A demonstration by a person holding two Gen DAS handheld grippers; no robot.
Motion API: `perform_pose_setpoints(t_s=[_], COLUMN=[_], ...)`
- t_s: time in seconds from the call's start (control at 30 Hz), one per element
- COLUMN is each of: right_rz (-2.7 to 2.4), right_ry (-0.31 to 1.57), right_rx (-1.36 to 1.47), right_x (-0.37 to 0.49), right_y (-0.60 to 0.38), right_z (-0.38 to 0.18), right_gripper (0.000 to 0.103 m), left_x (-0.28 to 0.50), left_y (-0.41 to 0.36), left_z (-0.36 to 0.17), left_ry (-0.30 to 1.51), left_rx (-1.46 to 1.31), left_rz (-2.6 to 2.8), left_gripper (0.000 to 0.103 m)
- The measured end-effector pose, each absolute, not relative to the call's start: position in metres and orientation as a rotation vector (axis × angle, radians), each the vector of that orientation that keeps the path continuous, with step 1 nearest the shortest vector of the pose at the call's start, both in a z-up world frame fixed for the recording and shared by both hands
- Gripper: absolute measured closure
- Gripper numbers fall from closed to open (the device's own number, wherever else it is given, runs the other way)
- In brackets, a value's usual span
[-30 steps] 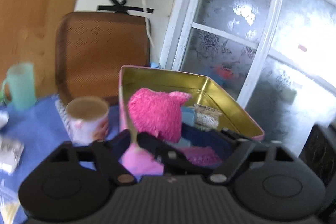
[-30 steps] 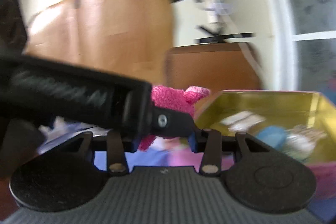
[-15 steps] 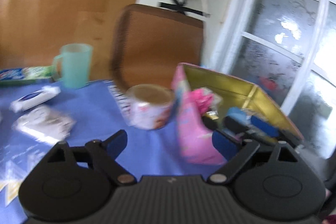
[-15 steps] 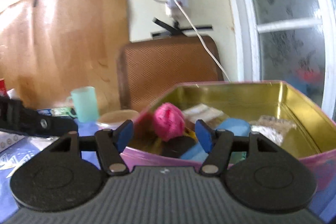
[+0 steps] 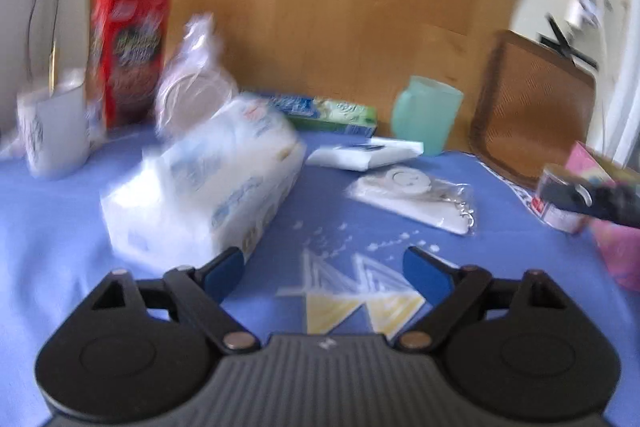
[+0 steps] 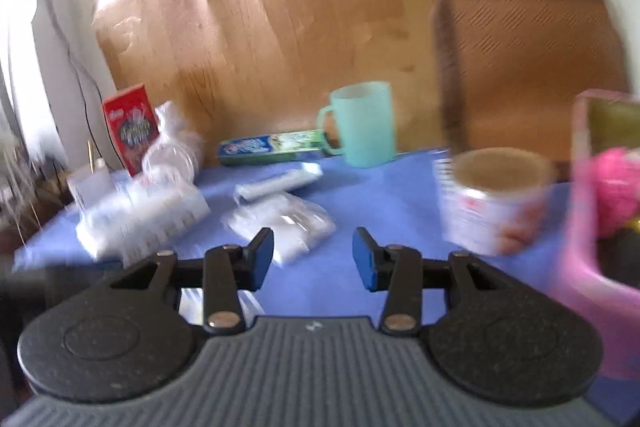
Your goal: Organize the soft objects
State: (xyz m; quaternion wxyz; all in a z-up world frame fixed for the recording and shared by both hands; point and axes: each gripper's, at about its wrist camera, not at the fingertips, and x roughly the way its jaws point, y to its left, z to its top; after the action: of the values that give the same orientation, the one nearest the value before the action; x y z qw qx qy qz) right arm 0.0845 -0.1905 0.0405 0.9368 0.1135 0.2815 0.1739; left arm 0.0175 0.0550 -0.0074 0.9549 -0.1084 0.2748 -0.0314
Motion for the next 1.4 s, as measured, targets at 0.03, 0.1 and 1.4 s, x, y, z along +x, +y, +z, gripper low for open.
perform_pose_setpoints(t_s=[0.03,0.1,1.4], right_rz=[0.352,0.324,0.368], right_ry=[0.603,0.644,0.698], right_rx=[0.290,0.351,0.423], right_x=[0.109,0.148,-0.007], right_y=[-0.186,-0.176,-0.243], right_z=[0.041,0.036,-0.003], right_gripper=[0.056,0.056,0.064], left_x=[0.015,0.010,0.008], left_y=[0.062,0.067,0.060], left_z=[-0.006,-0.005,-0.002], left_ry=[0.533,0.493,0.482], left_rx=[-0.265,-0.288,-0.270], left_rz=[-0.076,-0.066,-0.108], left_gripper=[0.020,0.019,0.011])
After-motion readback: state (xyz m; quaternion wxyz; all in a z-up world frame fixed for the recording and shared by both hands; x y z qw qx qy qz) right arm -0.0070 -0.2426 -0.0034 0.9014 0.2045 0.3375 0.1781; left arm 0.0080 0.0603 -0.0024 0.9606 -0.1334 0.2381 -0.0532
